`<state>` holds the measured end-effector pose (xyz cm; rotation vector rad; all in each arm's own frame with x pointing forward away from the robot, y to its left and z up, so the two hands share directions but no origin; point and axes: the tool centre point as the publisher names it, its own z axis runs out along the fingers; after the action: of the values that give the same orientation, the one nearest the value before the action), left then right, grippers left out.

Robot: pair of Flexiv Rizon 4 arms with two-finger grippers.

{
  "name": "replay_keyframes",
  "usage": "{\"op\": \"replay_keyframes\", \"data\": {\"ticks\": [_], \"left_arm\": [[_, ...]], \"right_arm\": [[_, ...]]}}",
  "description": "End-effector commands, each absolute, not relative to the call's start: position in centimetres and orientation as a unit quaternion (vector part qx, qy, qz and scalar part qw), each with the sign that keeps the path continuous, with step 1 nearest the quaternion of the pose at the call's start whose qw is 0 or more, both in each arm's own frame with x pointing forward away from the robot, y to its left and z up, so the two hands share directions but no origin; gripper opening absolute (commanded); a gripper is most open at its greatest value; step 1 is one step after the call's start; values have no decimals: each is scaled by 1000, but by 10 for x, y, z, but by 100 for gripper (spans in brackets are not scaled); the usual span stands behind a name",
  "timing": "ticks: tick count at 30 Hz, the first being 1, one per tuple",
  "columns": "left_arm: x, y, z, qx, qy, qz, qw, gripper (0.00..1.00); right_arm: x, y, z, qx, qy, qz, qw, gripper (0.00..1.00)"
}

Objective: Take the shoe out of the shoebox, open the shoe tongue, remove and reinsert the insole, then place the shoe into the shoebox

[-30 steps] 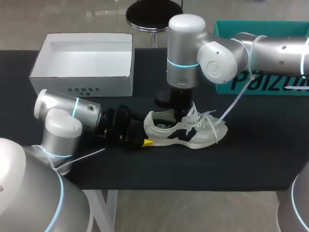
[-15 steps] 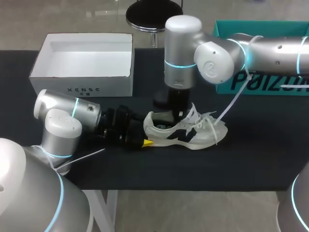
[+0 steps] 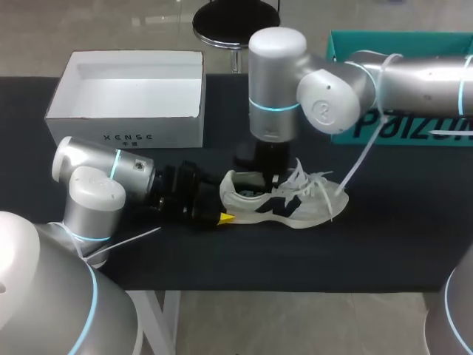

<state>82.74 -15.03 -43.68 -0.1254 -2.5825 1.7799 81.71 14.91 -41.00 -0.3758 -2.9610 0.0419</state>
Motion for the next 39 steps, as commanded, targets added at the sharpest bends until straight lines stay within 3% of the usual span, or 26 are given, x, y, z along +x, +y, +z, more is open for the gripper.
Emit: {"op": "replay_keyframes", "data": {"ticks": [1, 25, 39], "left_arm": [[827, -151, -439, -40, -824, 566, 1, 0], [827, -151, -439, -40, -824, 566, 1, 0], [827, -151, -439, -40, -824, 566, 1, 0]], "right_arm": [[816, 144, -402, -132, -989, 11, 70, 0], [841, 130, -363, -153, -988, 4, 24, 0], [840, 152, -388, -123, -991, 15, 48, 0]]}}
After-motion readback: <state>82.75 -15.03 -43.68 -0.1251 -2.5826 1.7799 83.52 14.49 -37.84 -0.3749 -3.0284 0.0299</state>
